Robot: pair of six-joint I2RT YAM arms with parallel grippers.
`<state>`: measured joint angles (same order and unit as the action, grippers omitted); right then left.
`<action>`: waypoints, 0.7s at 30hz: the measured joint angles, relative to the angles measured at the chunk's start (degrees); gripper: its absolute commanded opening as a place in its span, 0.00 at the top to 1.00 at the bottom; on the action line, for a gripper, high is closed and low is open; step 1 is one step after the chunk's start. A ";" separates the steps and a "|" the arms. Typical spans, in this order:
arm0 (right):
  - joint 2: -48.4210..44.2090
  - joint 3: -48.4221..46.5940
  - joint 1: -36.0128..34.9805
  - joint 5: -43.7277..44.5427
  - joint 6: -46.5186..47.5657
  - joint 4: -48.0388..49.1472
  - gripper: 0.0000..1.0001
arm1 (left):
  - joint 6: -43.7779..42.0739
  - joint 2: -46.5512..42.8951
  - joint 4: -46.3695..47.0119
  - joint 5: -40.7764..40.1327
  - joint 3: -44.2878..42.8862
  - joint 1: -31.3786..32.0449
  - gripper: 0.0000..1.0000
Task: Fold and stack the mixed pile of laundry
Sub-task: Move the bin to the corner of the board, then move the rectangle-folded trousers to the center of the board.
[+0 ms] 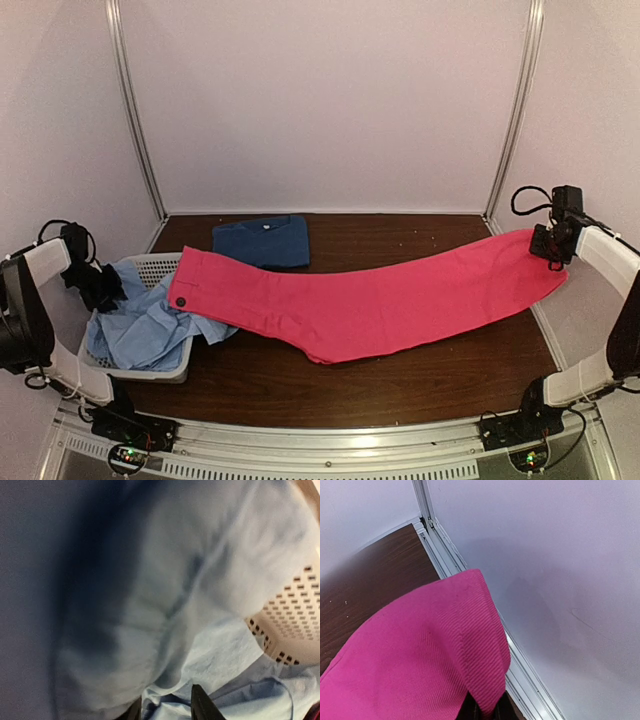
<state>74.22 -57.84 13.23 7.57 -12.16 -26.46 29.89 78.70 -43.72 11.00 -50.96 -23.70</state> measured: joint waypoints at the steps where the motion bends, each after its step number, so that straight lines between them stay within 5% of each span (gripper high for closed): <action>1: -0.11 0.02 0.02 0.50 0.00 0.00 1.00 | 0.17 0.17 -0.15 -0.98 -1.46 -1.36 0.66; 7: -1.18 0.15 0.24 3.63 0.17 0.07 1.00 | 0.13 2.93 0.09 -6.40 -5.60 -6.73 0.60; 11: -1.57 0.15 0.50 4.02 0.20 0.15 1.00 | -3.63 1.97 1.25 -1.29 -5.66 -5.95 0.39; 21: -1.60 0.15 0.63 3.85 0.22 0.15 1.00 | -11.13 -13.40 3.15 0.79 -11.69 12.94 0.34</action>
<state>72.62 -57.69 13.87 11.42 -11.94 -26.30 18.76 65.30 -40.58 11.79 -62.65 -10.76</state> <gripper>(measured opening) 0.060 0.672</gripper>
